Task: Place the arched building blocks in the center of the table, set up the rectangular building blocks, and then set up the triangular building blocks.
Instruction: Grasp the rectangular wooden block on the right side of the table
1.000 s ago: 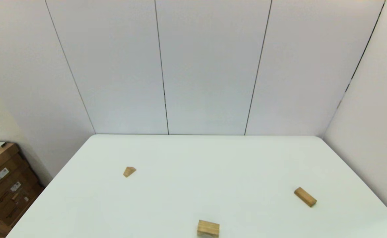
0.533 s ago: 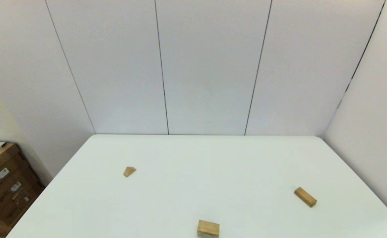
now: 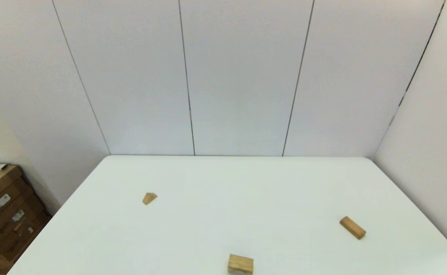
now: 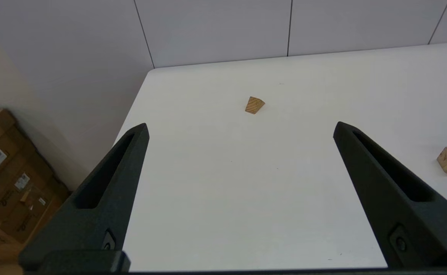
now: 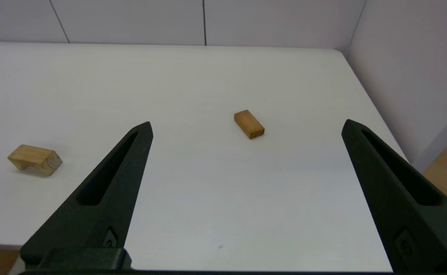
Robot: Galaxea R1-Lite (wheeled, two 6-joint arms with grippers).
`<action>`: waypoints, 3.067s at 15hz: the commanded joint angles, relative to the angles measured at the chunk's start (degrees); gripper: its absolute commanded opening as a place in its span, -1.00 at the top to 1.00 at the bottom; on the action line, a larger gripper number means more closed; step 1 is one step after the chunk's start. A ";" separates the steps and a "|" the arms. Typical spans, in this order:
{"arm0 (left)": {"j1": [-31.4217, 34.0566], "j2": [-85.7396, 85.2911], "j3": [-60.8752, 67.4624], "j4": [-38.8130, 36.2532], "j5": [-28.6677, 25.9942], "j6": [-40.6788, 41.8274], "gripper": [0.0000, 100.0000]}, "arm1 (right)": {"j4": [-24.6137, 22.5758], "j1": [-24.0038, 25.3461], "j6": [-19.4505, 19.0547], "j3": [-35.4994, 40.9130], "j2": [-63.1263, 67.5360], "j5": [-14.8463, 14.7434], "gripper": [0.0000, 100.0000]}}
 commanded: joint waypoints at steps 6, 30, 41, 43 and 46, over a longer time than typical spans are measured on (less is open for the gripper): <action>0.02 0.10 0.00 0.03 0.06 0.01 -1.00 | 6.96 0.13 3.30 -20.22 43.31 -2.77 -1.00; 0.02 0.10 -0.09 0.03 0.24 -0.16 -1.00 | -5.52 -6.28 -20.96 -48.52 121.53 4.87 -1.00; 0.02 0.10 -0.09 0.03 0.15 -0.08 -1.00 | -5.52 -7.69 -23.51 -52.21 126.10 4.70 -1.00; 0.02 0.10 -0.09 0.03 0.15 -0.08 -1.00 | -5.61 -7.78 -23.51 -52.21 126.27 4.70 -1.00; 0.02 0.10 0.00 0.03 0.15 -0.08 -1.00 | -5.52 -7.78 -23.51 -52.30 126.71 4.70 -1.00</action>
